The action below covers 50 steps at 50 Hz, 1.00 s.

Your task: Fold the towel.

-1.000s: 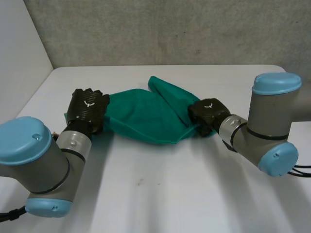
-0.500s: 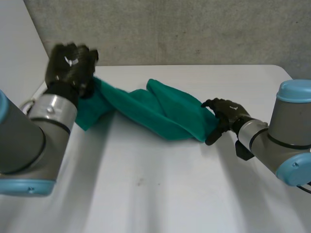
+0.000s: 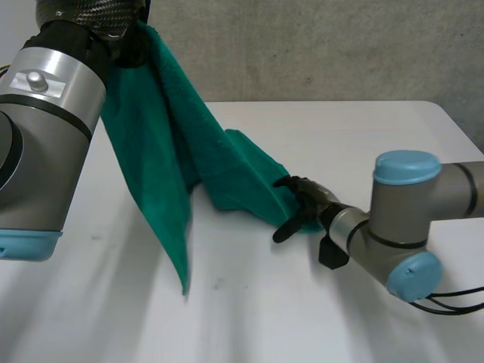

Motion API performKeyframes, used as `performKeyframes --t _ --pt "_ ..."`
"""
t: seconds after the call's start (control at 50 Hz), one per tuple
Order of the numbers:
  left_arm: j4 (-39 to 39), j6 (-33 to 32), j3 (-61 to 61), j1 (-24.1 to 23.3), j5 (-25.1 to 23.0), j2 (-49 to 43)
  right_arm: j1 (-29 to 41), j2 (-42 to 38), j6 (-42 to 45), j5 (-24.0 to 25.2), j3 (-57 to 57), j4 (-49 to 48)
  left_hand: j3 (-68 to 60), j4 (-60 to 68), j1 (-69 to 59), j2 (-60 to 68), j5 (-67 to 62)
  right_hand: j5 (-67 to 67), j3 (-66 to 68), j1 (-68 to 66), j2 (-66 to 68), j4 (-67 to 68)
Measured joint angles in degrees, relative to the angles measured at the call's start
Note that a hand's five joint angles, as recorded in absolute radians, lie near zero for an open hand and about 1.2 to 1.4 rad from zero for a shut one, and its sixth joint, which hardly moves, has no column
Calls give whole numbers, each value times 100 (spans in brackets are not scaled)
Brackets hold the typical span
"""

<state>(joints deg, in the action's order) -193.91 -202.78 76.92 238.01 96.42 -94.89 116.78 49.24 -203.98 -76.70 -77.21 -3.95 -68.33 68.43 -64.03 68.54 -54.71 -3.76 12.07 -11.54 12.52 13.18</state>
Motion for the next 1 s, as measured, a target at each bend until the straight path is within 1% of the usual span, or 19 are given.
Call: performKeyframes --t 0.12,0.18,0.2,0.22,0.26,0.34,0.36,0.5,0.52,0.58,0.6,0.68,0.74,0.76,0.8,0.86,0.88,0.96,1.0 --pt "-4 -5 -26 23 2 13 176 -202 31 -72 152 -36 0 0 0 0 0 -99 186 -81 146 105" --pt "-1 -6 -47 39 3 32 217 -238 57 -216 180 -128 0 0 0 0 0 -1163 1461 -1113 1405 1242" --pt "-1 -6 -47 39 3 32 217 -238 57 -216 180 -128 0 0 0 0 0 -1163 1461 -1113 1405 1242" --pt "0 -7 -54 49 5 53 223 -240 70 -288 187 -177 0 0 0 0 0 -1745 1982 -1633 1946 1856" --pt "1 -6 -52 70 8 92 215 -233 143 -531 207 -335 0 0 0 0 1 -3615 3903 -3295 3986 3785" --pt "11 -1 -16 146 15 184 160 -196 449 -924 247 -562 0 0 0 0 0 -3615 3903 -3295 3986 3785" --pt "30 2 19 216 21 236 115 -164 758 -1050 270 -630 0 0 0 1 0 -5238 5554 -4455 5481 5485" --pt "206 10 241 585 45 356 -181 303 2519 -1193 213 -688 0 0 -12 1 0 -5241 5557 -4455 5481 5501" --pt "283 11 328 696 45 364 -279 663 3211 -1186 154 -660 0 0 -15 1 0 -5240 5557 -4455 5481 5503" --pt "476 11 503 870 41 336 -377 1293 4164 -1133 75 -557 0 0 -16 2 0 -5265 5557 -4455 5481 5503" --pt "573 10 575 928 35 312 -404 1638 4595 -1090 62 -445 0 1 -16 2 0 -5268 5557 -4455 5481 5503" --pt "907 7 757 1070 23 197 -435 2447 5462 -998 188 87 0 0 -16 2 0 -5272 5557 -4455 5481 5503" --pt "1056 5 823 1124 16 133 -441 2676 5685 -976 282 340 0 0 -16 3 0 -5277 5557 -4455 5481 5503" --pt "1282 -3 917 1204 4 24 -450 2979 5998 -941 497 923 0 0 -16 4 0 -5279 5557 -4455 5481 5503" --pt "1430 -13 971 1249 -3 -59 -463 3094 6170 -923 657 1385 0 0 -16 4 0 -5279 5557 -4455 5481 5503" --pt "1689 -39 1052 1301 -15 -236 -478 3127 6302 -916 771 1781 0 0 -16 4 0 -5280 5557 -4455 5481 5503" --pt "1921 -70 1100 1328 -23 -430 -506 2981 6667 -927 981 2731 0 0 -16 5 0 -5280 5557 -4455 5481 5503" --pt "2233 -124 1131 1344 -35 -769 -514 2631 7024 -963 1093 3439 0 0 -16 7 0 -5280 5557 -4455 5481 5504" --pt "2448 -178 1101 1340 -43 -1127 -511 2190 7275 -1006 1151 3810 0 0 -16 8 0 -5280 5557 -4455 5481 5504"
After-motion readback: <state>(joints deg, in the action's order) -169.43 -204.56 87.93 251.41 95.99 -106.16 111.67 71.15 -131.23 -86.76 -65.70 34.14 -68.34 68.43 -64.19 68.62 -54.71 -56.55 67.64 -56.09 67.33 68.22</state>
